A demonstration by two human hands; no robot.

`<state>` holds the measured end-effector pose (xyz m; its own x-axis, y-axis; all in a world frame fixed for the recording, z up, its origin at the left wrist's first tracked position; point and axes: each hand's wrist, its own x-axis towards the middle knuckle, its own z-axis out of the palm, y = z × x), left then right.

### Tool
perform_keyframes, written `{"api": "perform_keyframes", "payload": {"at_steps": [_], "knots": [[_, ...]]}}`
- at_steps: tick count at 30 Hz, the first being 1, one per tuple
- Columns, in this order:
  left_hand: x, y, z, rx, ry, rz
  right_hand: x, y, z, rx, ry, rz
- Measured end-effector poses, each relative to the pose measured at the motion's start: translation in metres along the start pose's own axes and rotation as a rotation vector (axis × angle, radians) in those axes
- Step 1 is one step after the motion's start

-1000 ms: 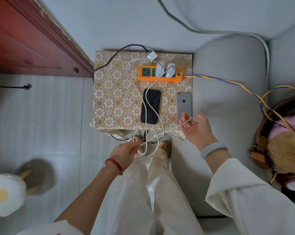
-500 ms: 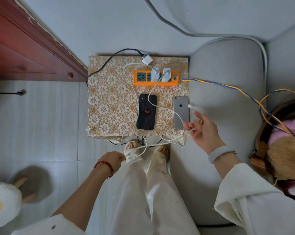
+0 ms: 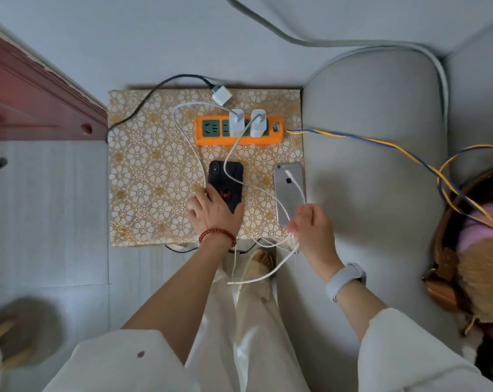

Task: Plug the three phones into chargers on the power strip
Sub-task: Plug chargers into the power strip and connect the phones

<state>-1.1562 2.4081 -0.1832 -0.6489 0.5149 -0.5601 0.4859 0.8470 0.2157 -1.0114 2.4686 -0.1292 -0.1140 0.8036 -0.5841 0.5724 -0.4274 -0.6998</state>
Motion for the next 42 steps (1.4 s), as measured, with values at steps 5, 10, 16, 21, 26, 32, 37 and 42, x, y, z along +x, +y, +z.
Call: {"api": "perform_keyframes", "payload": {"at_steps": [5,10,16,21,26,32,37,42], "knots": [[0.005,0.001,0.027,0.035,0.081,-0.102,0.023,0.012,0.015,-0.088,-0.041,-0.034],[0.008,0.000,0.024,-0.078,0.108,-0.139,0.025,0.023,0.026,-0.016,-0.085,0.044],[0.010,-0.006,0.011,-0.057,0.068,-0.094,0.012,0.024,0.034,0.039,-0.107,0.107],[0.011,-0.014,0.016,0.023,0.105,-0.050,0.012,0.029,0.041,0.058,-0.123,0.143],[0.017,-0.018,0.019,0.035,0.127,-0.019,0.018,0.033,0.044,0.059,-0.137,0.153],[0.017,-0.018,0.015,-0.013,0.082,-0.039,0.018,0.036,0.045,0.058,-0.136,0.152],[0.008,-0.014,0.003,-0.078,0.025,-0.061,0.016,0.037,0.048,0.081,-0.118,0.180],[-0.018,-0.039,-0.027,-0.180,-0.063,-0.230,-0.002,0.038,0.065,0.099,-0.132,0.220]]}}
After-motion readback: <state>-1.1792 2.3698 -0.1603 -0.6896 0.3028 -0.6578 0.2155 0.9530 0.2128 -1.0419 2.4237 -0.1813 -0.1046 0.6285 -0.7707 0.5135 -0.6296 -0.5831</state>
